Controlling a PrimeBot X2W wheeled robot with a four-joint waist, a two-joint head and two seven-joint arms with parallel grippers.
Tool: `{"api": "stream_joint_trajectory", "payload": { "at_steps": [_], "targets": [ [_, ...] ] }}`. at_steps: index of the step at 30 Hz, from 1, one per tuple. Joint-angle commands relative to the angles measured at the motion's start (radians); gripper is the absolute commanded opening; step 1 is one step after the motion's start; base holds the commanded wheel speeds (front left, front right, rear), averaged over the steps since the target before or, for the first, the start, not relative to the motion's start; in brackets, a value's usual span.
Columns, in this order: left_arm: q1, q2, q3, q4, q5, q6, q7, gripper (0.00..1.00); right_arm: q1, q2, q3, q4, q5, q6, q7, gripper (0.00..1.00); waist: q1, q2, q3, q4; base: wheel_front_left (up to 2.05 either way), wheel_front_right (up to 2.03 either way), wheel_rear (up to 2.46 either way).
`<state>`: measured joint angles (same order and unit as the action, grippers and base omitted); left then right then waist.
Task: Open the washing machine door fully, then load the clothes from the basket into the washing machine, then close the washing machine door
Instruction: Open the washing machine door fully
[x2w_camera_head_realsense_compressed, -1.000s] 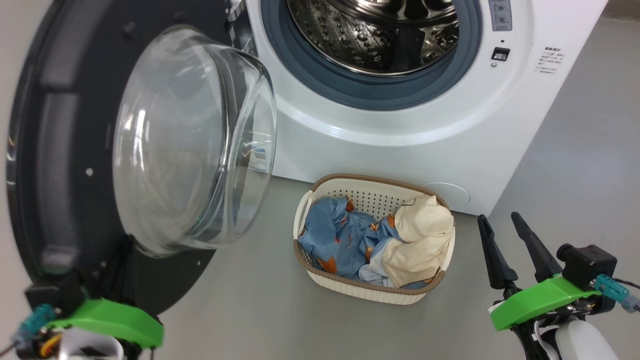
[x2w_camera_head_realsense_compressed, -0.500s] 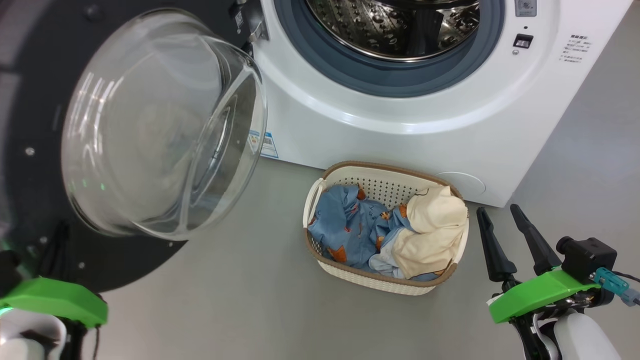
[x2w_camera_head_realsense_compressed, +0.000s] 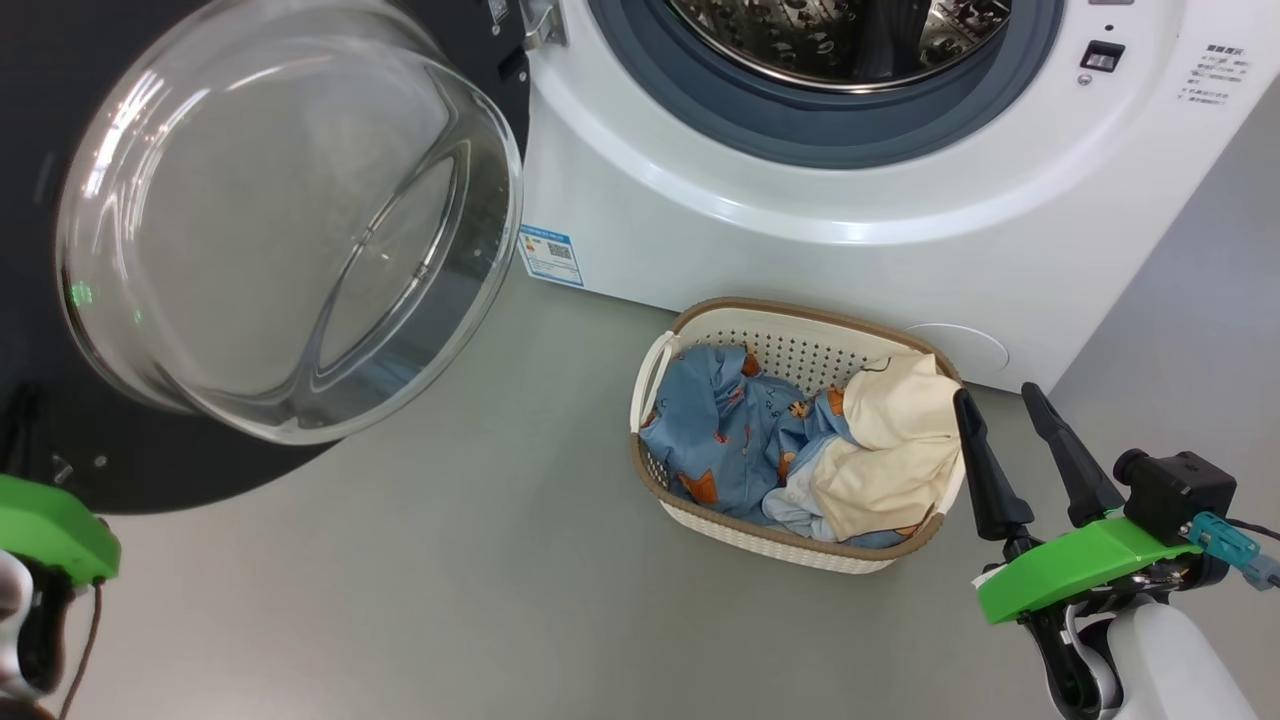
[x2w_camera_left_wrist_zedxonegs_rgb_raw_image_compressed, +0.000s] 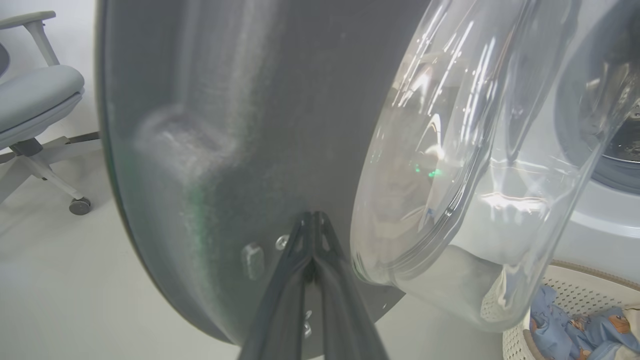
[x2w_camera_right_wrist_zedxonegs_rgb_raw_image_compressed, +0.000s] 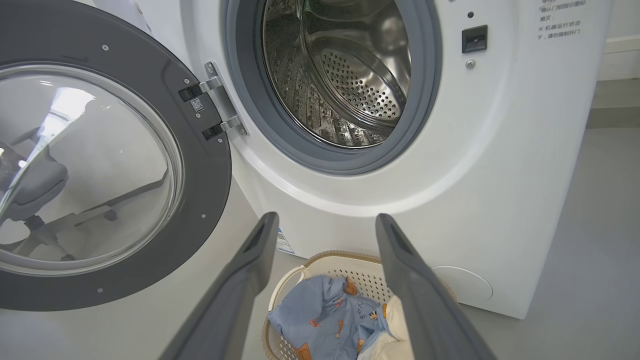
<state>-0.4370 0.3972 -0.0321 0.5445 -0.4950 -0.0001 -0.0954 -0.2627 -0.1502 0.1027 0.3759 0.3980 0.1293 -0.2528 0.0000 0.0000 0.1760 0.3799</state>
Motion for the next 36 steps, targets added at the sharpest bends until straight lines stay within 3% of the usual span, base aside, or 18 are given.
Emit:
{"api": "stream_joint_trajectory", "payload": {
  "at_steps": [1, 18, 36],
  "targets": [
    [-0.067, 0.077, 0.032, 0.018, 0.016, -0.001, 0.001, 0.0, -0.028, 0.004, 0.023, -0.02, -0.003, 0.001, -0.009, 1.0, 0.0, 0.0, 0.002, 0.004, 0.0, 0.0, 0.0],
    [-0.268, 0.109, -0.023, 0.357, 0.043, -0.062, -0.066, 0.0, -0.037, 0.01, 0.019, -0.017, 0.0, 0.001, -0.009, 1.0, 0.0, 0.0, 0.013, -0.004, 0.0, 0.0, 0.0],
    [-0.281, 0.072, -0.066, 0.412, 0.039, -0.1, -0.141, 0.0, -0.024, 0.01, 0.009, -0.019, 0.002, 0.001, -0.009, 1.0, 0.0, 0.0, -0.006, 0.005, 0.0, 0.0, 0.0]
  ]
}}
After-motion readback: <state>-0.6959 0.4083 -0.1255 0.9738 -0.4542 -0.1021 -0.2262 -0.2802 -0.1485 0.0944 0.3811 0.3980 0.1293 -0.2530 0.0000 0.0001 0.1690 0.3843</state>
